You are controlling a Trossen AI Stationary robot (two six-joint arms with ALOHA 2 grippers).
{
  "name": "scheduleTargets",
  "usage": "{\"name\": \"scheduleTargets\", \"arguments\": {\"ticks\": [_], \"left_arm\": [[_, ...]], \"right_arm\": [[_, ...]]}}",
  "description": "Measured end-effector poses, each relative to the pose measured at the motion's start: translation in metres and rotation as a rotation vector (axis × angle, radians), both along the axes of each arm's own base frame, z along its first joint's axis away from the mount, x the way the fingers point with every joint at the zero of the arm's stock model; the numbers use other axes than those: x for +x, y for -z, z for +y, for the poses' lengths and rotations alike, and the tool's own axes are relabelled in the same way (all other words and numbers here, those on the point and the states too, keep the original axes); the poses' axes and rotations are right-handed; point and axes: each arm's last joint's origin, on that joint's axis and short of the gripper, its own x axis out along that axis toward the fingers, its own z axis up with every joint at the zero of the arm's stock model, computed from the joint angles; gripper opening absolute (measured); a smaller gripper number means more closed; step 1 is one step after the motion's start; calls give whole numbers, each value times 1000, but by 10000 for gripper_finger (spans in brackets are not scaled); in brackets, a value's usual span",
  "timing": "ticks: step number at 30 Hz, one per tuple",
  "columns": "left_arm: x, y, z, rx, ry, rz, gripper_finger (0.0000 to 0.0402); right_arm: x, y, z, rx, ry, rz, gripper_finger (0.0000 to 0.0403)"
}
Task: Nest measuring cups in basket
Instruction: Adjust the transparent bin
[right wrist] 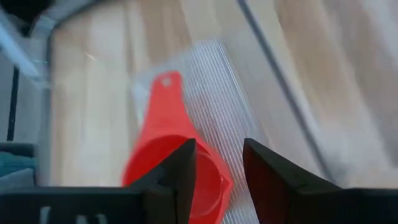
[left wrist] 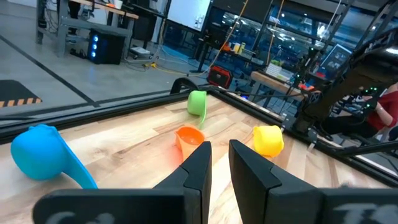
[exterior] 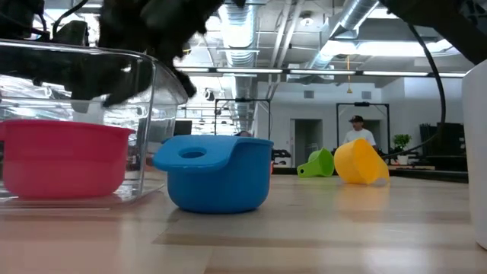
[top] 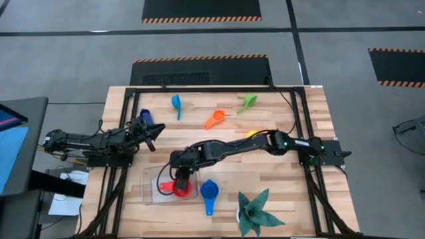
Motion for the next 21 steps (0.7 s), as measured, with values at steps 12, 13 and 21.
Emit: {"name": "scheduleTargets", "arguments": {"ticks": [12,13,21], "left_arm": [[1,0,-1,-32,39,-15,46],[1,0,-2,-48,61,-22,46],[6,7,-5,-231,168,-12,46]], "right_arm": [[-37,-87,-48,-492,248,-64,111],[-45,-96,-53,-501,291,-47,108],[-120,-195,-60,-383,456,-164,89]]}}
